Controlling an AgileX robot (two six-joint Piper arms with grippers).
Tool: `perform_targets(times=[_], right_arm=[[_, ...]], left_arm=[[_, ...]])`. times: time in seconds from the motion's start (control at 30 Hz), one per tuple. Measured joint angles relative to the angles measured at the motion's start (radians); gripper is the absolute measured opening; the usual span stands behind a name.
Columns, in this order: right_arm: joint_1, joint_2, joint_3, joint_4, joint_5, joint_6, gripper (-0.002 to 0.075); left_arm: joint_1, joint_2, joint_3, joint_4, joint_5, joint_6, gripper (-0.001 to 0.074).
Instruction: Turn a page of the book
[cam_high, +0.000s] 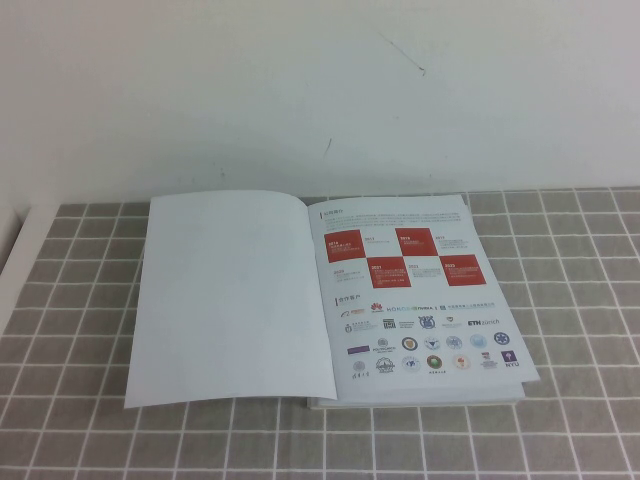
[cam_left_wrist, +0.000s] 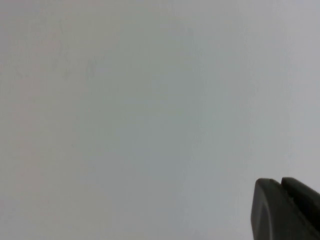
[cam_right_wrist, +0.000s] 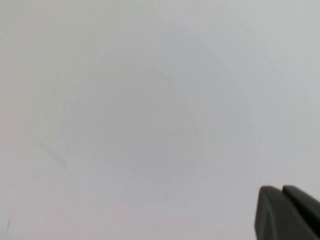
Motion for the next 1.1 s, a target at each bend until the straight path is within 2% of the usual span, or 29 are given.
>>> perform_targets(times=[0.17,0.23,0.33,0.47,0.6,0.77,0.93,1.1], right_arm=[[0.000,-0.002,-0.001,0.008,-0.300,0.035,-0.0002],[0.000,-0.002,-0.032,0.013,-0.327,0.037,-0.0002],[0.000,-0.002,-0.150,0.013,-0.323,0.039,-0.0002],[0.000,-0.002,-0.373,-0.021,-0.276,0.039,-0.0002],[0.000,0.056,-0.615,-0.088,-0.101,0.018,-0.0002],[0.000,0.243,-0.897,-0.137,0.228,-0.091,-0.0002],[0.000,0.472,-1.091,-0.143,0.533,-0.113,-0.0002],[0.000,0.685,-1.208,-0.145,0.863,-0.056,-0.0002]], left_arm=[[0.000,0.000,0.000,0.000,-0.202,-0.152,-0.0004],[0.000,0.000,-0.006,0.000,-0.254,-0.192,-0.0004],[0.000,0.000,-0.088,0.026,-0.223,-0.237,-0.0004],[0.000,0.000,-0.339,0.162,-0.071,-0.254,-0.0004],[0.000,0.020,-0.585,0.236,0.127,-0.256,-0.0004],[0.000,0.152,-0.845,0.265,0.419,-0.233,-0.0004],[-0.004,0.315,-0.977,0.265,0.713,-0.152,-0.0004],[-0.060,0.463,-1.004,0.257,0.984,-0.129,-0.0004]])
